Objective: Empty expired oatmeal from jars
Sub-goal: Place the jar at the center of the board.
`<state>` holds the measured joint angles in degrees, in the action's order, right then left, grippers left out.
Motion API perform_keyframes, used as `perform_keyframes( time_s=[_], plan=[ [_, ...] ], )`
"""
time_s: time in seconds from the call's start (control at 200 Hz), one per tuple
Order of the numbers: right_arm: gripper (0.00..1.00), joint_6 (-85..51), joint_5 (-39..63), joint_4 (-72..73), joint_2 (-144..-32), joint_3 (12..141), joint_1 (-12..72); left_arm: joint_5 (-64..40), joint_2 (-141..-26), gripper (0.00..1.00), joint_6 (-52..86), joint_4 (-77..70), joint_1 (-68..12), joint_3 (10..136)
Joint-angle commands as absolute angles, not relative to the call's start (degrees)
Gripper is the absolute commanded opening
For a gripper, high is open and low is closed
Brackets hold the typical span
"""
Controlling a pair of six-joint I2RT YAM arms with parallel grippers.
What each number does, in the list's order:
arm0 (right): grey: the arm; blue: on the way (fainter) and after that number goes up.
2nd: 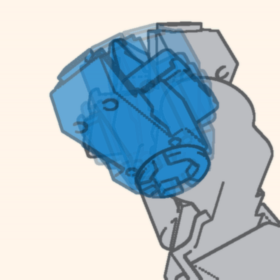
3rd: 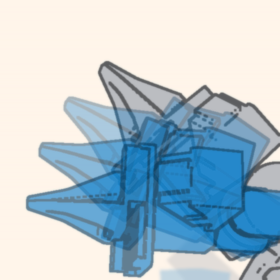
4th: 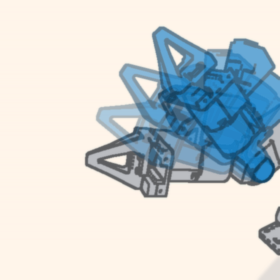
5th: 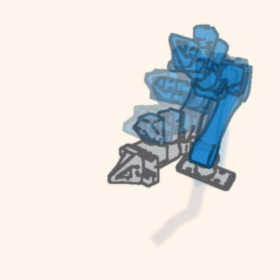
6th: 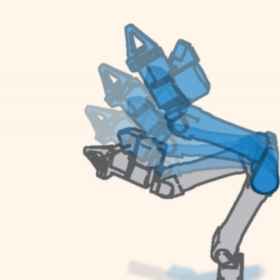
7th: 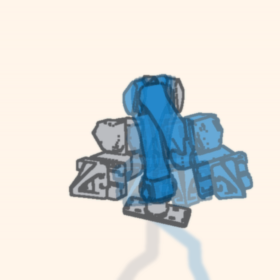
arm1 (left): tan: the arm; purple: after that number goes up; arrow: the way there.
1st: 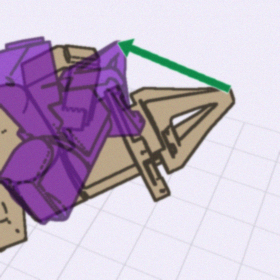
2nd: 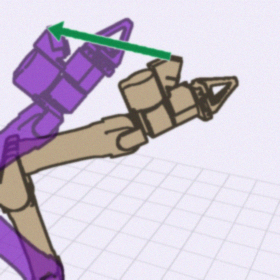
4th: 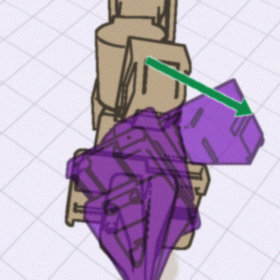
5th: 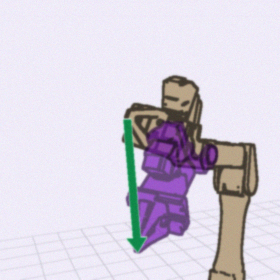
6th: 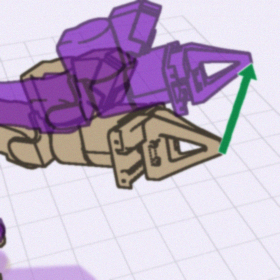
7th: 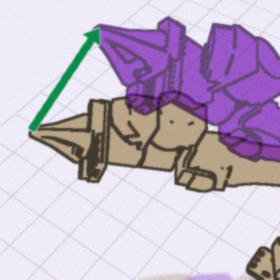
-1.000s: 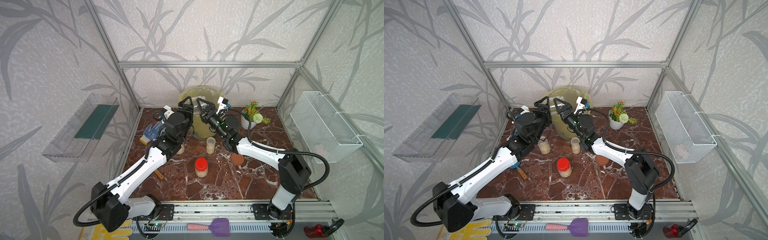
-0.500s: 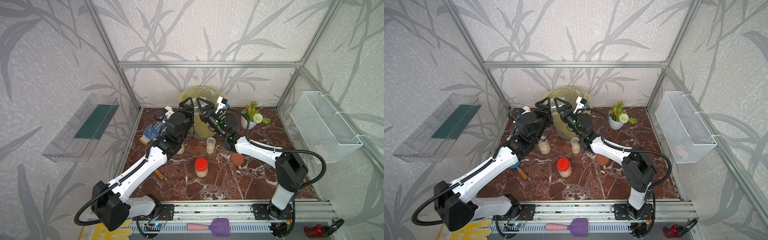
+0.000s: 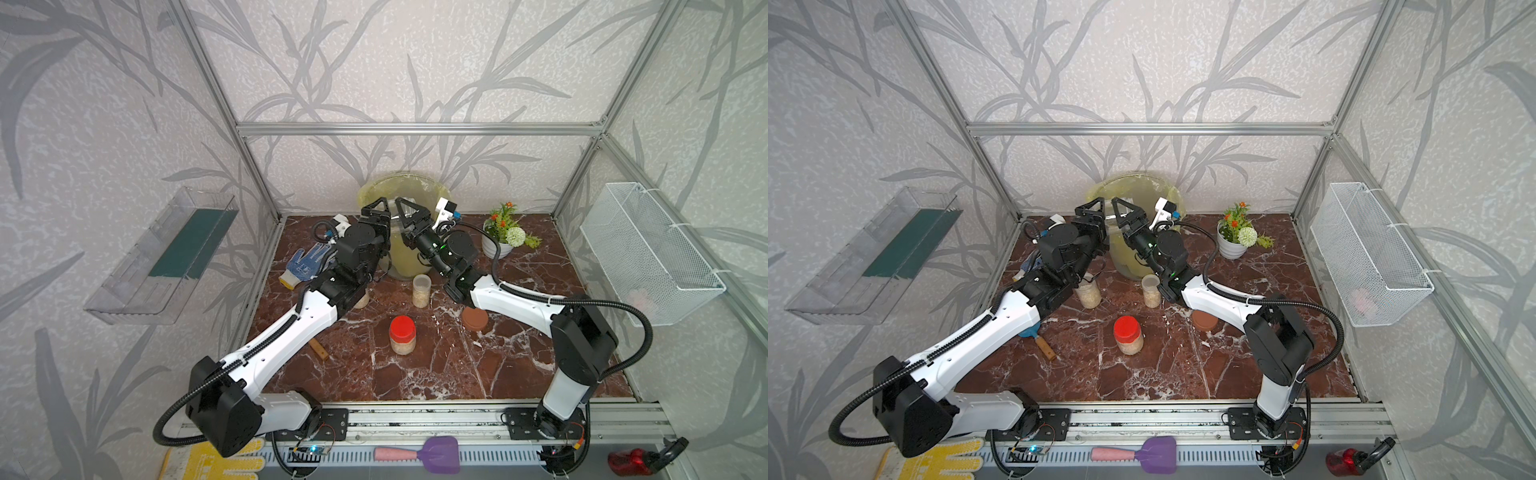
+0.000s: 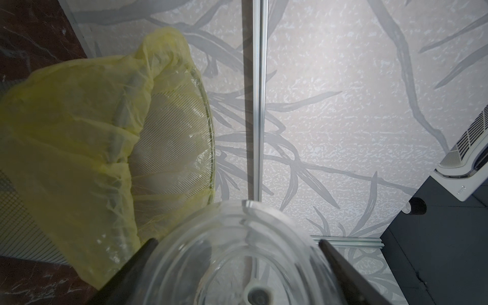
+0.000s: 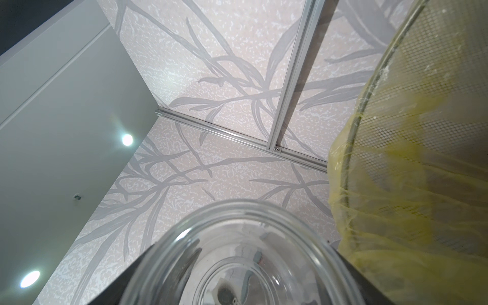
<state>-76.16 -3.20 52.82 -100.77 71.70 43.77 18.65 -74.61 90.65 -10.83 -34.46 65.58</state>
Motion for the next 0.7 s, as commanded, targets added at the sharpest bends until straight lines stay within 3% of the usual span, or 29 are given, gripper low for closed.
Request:
perform_keyframes(
  time_s=[0.0,0.13,0.485,0.695],
  plan=[
    [0.27,-72.25,-4.96,50.85,-98.16,71.14,43.86,15.74,-74.49,0.89,91.51,-12.65,-34.18,69.1],
    [0.25,-70.11,-5.84,48.66,-94.42,70.35,43.34,14.5,-73.69,0.99,90.4,-11.46,-33.58,69.91],
    [0.23,-66.06,-7.0,37.79,-82.66,64.24,39.74,15.07,-66.05,0.99,85.0,-3.42,-31.86,67.69],
    [0.22,-63.13,-7.93,23.76,-66.83,54.88,36.71,14.52,-59.8,0.99,81.2,3.58,-29.57,62.54]
  ],
)
